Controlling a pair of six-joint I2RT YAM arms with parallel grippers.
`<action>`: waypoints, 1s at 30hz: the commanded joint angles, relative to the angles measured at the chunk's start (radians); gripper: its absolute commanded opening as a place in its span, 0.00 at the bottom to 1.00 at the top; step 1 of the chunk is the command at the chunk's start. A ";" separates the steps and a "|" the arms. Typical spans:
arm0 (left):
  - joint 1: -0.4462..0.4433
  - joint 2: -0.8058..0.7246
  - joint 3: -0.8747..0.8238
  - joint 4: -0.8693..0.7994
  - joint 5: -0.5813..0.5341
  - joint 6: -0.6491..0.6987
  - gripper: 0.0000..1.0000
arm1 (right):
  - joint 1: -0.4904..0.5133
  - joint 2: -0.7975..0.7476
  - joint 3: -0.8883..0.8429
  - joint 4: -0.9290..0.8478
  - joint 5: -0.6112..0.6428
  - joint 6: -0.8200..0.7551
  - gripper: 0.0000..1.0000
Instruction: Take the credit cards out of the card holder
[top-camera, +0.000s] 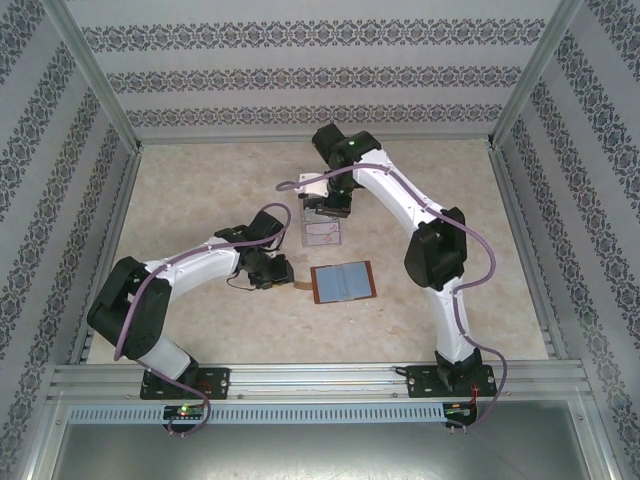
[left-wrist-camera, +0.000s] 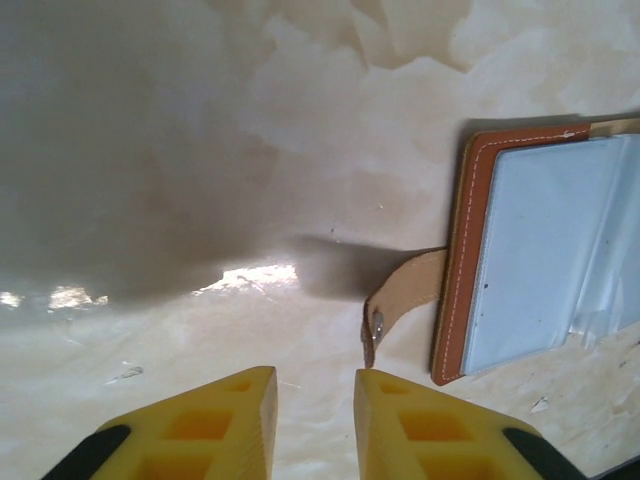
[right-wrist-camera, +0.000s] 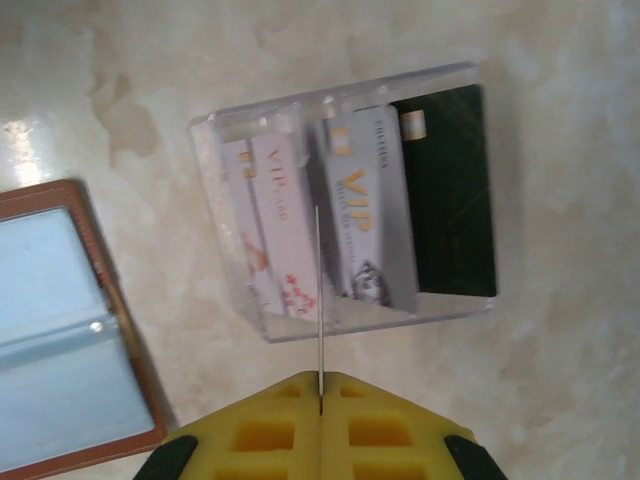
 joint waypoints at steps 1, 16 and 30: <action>0.019 -0.038 -0.014 -0.035 -0.018 -0.009 0.30 | -0.011 0.066 0.113 -0.088 0.008 -0.055 0.00; 0.032 -0.082 0.004 -0.122 -0.081 0.004 0.90 | 0.000 0.215 0.339 -0.090 0.035 -0.175 0.00; 0.038 -0.102 0.001 -0.162 -0.116 -0.001 1.00 | 0.019 0.274 0.378 -0.039 0.029 -0.214 0.00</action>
